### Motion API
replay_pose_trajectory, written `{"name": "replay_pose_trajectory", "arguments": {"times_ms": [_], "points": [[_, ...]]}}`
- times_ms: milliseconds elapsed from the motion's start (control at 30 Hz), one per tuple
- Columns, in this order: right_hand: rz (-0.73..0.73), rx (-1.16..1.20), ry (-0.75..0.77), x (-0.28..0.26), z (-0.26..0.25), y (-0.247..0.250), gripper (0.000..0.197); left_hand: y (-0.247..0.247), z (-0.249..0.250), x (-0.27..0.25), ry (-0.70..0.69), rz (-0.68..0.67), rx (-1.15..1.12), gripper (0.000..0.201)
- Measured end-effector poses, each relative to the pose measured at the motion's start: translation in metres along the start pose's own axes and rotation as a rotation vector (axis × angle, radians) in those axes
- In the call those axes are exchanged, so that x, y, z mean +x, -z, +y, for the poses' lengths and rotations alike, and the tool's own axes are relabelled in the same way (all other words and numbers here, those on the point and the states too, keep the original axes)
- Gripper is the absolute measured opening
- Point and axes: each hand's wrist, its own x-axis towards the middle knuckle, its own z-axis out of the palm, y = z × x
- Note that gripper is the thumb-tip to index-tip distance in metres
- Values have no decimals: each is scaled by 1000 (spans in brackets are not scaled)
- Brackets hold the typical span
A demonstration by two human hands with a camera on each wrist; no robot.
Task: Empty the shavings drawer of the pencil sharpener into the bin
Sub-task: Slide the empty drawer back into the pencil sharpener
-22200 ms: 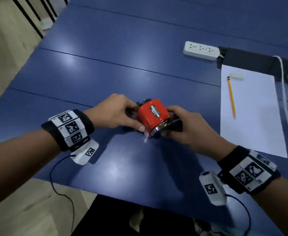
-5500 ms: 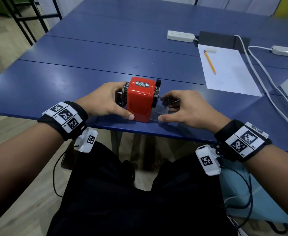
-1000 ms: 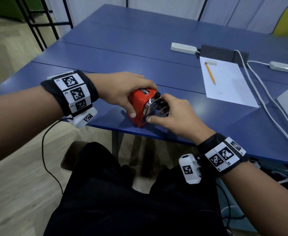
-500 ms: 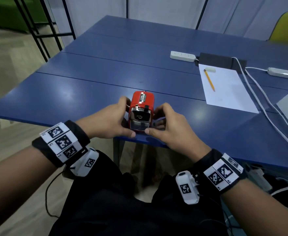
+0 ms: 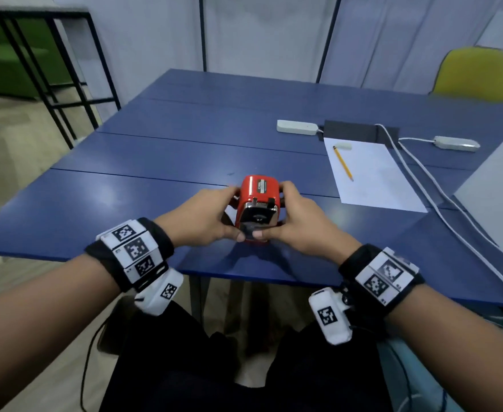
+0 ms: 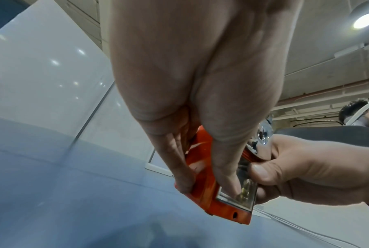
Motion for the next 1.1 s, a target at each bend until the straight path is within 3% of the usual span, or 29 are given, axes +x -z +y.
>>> {"name": "replay_pose_trajectory", "arguments": {"times_ms": [333, 533, 700, 833, 1100], "points": [[102, -33, -96, 53, 48, 84, 87, 15, 42, 66, 17, 13, 116, 105], [147, -68, -180, 108, 86, 127, 85, 5, 25, 73, 71, -112, 312, 79], [169, -66, -258, 174, 133, 145, 85, -4, 3, 70, 132, -218, 472, 83], [168, -10, -284, 223, 168, 155, 98, -11, -6, 69, 162, -271, 526, 70], [123, 65, -354, 283, 213, 163, 92, -26, -19, 76, 205, -374, 530, 87]]}}
